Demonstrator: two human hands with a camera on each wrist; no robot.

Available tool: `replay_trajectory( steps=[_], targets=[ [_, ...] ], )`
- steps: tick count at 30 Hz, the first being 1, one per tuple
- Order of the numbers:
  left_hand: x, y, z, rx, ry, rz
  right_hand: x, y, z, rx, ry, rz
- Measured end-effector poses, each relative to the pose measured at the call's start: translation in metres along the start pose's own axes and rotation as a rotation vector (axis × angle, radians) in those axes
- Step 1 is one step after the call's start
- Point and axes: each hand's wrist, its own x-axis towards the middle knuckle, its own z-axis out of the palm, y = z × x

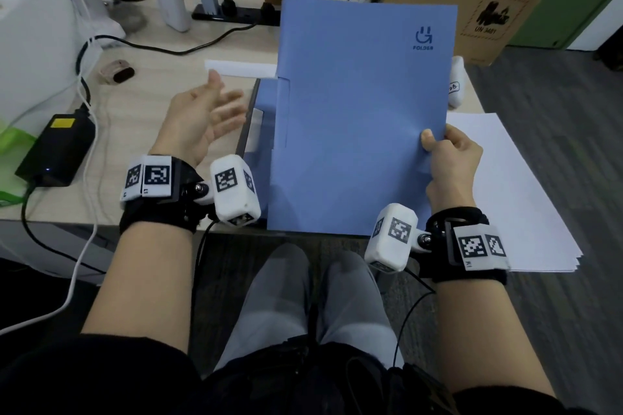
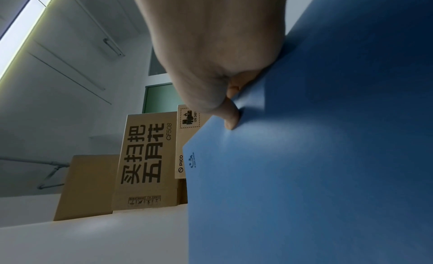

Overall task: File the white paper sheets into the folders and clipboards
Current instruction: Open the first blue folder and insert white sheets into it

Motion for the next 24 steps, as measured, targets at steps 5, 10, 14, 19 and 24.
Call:
replay_trajectory(
  steps=[5, 10, 14, 19, 24],
  targets=[
    [-0.03, -0.021, 0.017, 0.249, -0.3, -0.15, 0.0, 0.0, 0.002, 0.031, -0.028, 0.012],
    [-0.044, -0.037, 0.036, 0.232, -0.258, -0.092, 0.0, 0.001, -0.001, 0.003, -0.087, 0.018],
    [-0.048, -0.047, 0.051, 0.188, -0.044, -0.03, 0.002, 0.001, -0.005, -0.096, -0.254, 0.021],
    [-0.045, -0.058, 0.063, 0.215, 0.095, 0.011, 0.002, 0.001, -0.013, -0.146, -0.37, 0.051],
    [-0.042, -0.066, 0.064, 0.248, 0.109, 0.014, -0.004, 0.0, -0.022, -0.215, -0.417, 0.053]
  ],
)
